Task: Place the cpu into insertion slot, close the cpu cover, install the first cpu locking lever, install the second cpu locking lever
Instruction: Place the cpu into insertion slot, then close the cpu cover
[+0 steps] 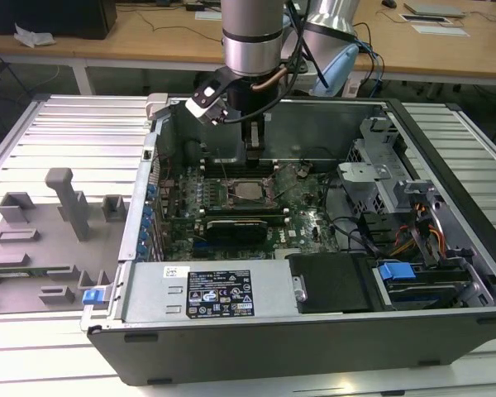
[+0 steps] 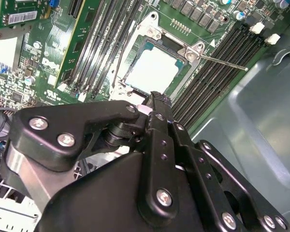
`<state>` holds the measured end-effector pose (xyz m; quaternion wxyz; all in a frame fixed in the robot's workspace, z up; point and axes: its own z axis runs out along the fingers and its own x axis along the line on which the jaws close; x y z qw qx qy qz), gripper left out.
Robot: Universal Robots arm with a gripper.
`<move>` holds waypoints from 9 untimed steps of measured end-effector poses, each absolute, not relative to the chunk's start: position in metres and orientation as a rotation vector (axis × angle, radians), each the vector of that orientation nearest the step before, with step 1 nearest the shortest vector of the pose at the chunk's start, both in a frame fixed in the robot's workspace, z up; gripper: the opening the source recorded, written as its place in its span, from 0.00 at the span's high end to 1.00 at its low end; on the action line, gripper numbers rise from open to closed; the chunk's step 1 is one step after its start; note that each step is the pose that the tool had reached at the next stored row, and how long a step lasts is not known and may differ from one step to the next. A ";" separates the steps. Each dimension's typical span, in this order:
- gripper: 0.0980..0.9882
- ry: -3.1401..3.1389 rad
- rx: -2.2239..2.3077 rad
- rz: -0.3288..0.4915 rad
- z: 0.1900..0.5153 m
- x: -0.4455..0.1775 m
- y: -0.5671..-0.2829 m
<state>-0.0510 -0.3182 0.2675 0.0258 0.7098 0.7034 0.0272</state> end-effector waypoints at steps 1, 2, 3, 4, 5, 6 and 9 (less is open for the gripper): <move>0.99 2.174 2.194 0.084 0.268 -0.051 -0.318; 0.99 2.174 2.194 0.084 0.268 -0.051 -0.318; 0.99 2.174 2.194 0.084 0.268 -0.051 -0.318; 0.99 2.174 2.194 0.084 0.268 -0.051 -0.318; 0.99 2.174 2.194 0.084 0.268 -0.051 -0.318; 0.99 2.174 2.194 0.084 0.268 -0.051 -0.318; 0.99 2.174 2.194 0.084 0.268 -0.051 -0.318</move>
